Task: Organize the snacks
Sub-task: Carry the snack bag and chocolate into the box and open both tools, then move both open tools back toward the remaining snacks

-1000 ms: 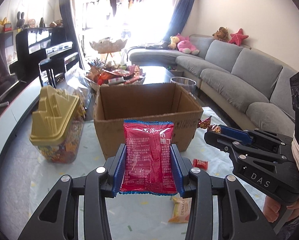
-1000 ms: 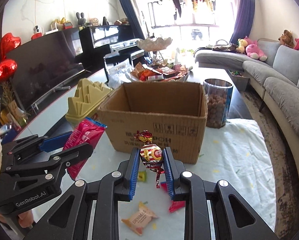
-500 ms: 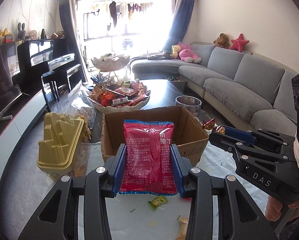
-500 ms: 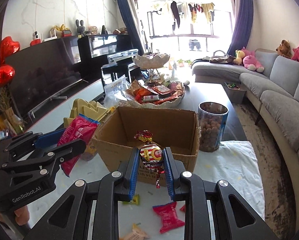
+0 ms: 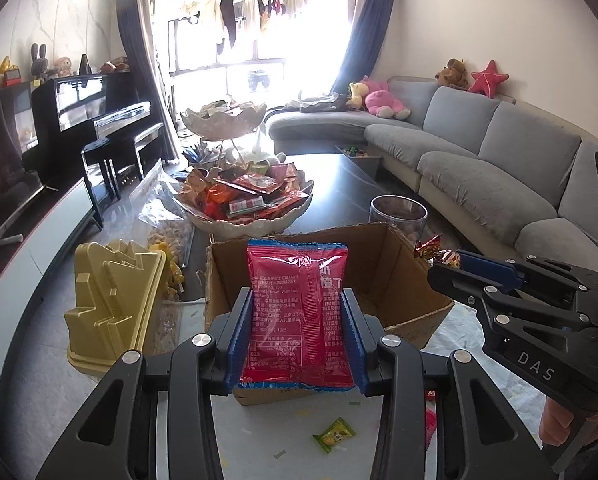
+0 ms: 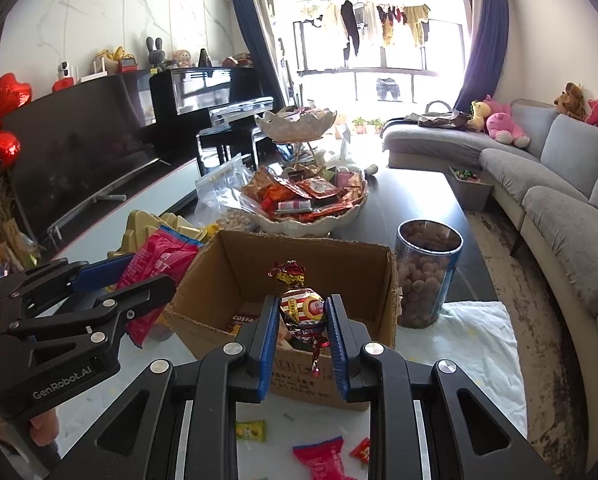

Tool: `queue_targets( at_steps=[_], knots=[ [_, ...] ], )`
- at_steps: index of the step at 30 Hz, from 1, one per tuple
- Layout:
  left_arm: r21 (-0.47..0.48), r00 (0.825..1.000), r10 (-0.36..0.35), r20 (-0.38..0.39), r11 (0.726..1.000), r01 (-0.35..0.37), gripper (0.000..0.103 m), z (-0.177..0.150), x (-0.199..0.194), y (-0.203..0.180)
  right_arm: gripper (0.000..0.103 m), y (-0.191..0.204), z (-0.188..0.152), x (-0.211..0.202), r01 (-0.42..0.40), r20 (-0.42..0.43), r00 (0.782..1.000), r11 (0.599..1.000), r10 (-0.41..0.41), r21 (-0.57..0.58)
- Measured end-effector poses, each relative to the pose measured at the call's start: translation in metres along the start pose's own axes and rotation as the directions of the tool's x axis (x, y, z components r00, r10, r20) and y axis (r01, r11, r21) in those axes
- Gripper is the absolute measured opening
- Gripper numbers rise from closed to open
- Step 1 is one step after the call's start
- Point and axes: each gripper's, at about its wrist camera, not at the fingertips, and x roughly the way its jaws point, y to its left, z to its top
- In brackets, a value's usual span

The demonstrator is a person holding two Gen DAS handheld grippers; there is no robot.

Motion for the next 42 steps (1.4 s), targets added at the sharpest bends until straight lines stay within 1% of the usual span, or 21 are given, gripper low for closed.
queue_targets(
  at_steps=[8, 10, 11, 12, 13, 14, 15, 19, 23, 26, 30, 37, 42],
  knots=[
    [-0.018, 0.999, 0.007, -0.039, 1.000, -0.008, 0.042, 0.008, 0.033, 0.007, 0.025, -0.006, 0.008, 0.030, 0.001, -0.022, 1.000, 1.000, -0.001, -0.004],
    [-0.022, 0.999, 0.023, -0.040, 0.999, -0.024, 0.043, 0.010, 0.037, 0.009, 0.025, -0.008, 0.010, 0.036, 0.003, -0.025, 1.000, 1.000, -0.003, -0.001],
    [-0.019, 0.998, 0.044, -0.036, 0.999, -0.045, 0.048, 0.011, 0.038, 0.009, 0.026, -0.009, 0.011, 0.039, 0.005, -0.026, 1.000, 1.000, -0.005, 0.000],
    [-0.014, 0.997, 0.068, -0.028, 0.998, -0.068, 0.057, 0.010, 0.037, 0.009, 0.029, -0.010, 0.012, 0.041, 0.014, -0.021, 1.000, 1.000, -0.014, 0.000],
    [-0.014, 0.997, 0.078, -0.017, 0.997, -0.078, 0.061, 0.008, 0.034, 0.009, 0.034, -0.011, 0.012, 0.042, 0.037, -0.016, 0.999, 0.999, -0.037, -0.002],
    [-0.016, 0.997, 0.082, -0.012, 0.997, -0.082, 0.064, 0.006, 0.031, 0.008, 0.049, -0.012, 0.011, 0.042, 0.056, -0.015, 0.998, 0.998, -0.056, -0.004],
    [-0.013, 0.997, 0.080, -0.010, 0.997, -0.080, 0.064, 0.004, 0.028, 0.008, 0.054, -0.013, 0.010, 0.041, 0.067, -0.009, 0.998, 0.998, -0.067, -0.001],
    [0.012, 0.997, 0.079, 0.012, 0.997, -0.079, 0.064, -0.004, 0.011, -0.002, 0.054, -0.017, 0.001, 0.032, 0.062, 0.005, 0.998, 0.998, -0.062, 0.005],
    [0.010, 0.997, 0.071, 0.024, 0.997, -0.072, 0.064, -0.010, -0.006, -0.007, 0.054, -0.015, -0.008, 0.018, 0.047, 0.009, 0.999, 0.999, -0.047, 0.000],
    [-0.003, 0.998, 0.056, 0.017, 0.998, -0.056, 0.064, -0.018, -0.016, -0.013, 0.054, -0.014, -0.015, 0.004, 0.052, 0.022, 0.998, 0.999, -0.052, -0.013],
    [-0.006, 0.998, 0.063, 0.017, 0.998, -0.063, 0.064, -0.034, -0.030, -0.021, 0.054, -0.010, -0.027, -0.015, 0.051, 0.035, 0.998, 0.998, -0.050, -0.030],
    [-0.010, 0.999, 0.042, 0.002, 0.999, -0.042, 0.064, -0.058, -0.048, -0.038, 0.054, -0.009, -0.051, -0.034, 0.038, 0.021, 0.999, 0.998, -0.037, -0.052],
    [-0.007, 0.999, 0.028, -0.024, 1.000, -0.029, 0.064, -0.074, -0.053, -0.049, 0.054, -0.012, -0.068, -0.044, 0.018, 0.001, 1.000, 0.998, -0.018, -0.056]
  ],
)
